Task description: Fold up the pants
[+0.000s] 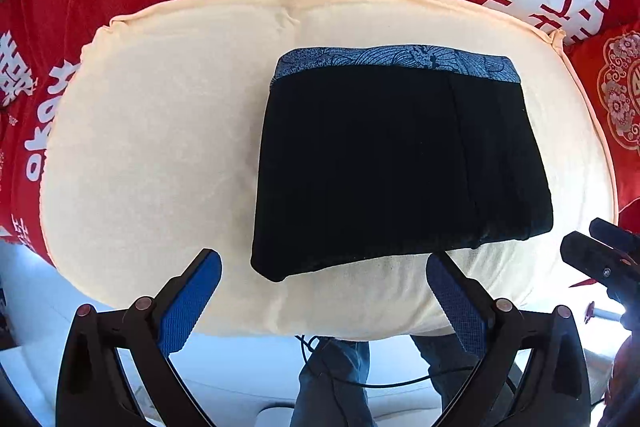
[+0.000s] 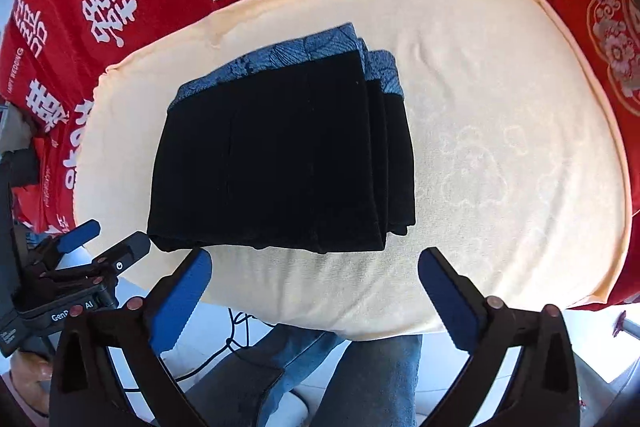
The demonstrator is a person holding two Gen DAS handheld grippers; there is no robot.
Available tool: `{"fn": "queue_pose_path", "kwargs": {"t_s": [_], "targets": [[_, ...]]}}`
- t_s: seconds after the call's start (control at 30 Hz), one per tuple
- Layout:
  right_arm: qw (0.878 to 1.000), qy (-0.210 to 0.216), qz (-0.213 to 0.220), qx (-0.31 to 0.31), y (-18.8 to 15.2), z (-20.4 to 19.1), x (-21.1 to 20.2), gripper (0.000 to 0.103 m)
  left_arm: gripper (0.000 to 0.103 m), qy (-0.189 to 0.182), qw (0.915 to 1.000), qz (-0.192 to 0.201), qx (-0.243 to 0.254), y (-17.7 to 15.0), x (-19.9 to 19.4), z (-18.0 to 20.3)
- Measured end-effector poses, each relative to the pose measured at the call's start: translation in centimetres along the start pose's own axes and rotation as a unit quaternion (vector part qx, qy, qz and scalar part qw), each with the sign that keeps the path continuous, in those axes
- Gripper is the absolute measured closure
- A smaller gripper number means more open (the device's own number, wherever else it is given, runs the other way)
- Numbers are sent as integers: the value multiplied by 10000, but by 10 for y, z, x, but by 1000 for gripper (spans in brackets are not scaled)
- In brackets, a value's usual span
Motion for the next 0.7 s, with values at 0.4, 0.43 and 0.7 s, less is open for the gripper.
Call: {"fn": "queue_pose_path", "kwargs": {"t_s": [0.4,0.43,0.7], "targets": [[9987,-300,-370,188,-28,-12,-47,0,0,233,9991,230,275,-22,-60,9],[9986,-329,-356,196,-30,-13,-51,0,0,252,9990,219,304,-24,-63,10],[9976,-668,-195,-6,-35,-21,-79,0,0,142,9992,220,299,-39,-84,8]]}}
Point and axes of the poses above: each gripper's, at about its wrist camera, not at the fingertips, and x roughly the way its jaws point, z to its right, y to its top, the point moved 2 cm from there along x, roughly the way its jaws point, and after that the axes turned 12 degrees about -y, right-handed, at the moved point
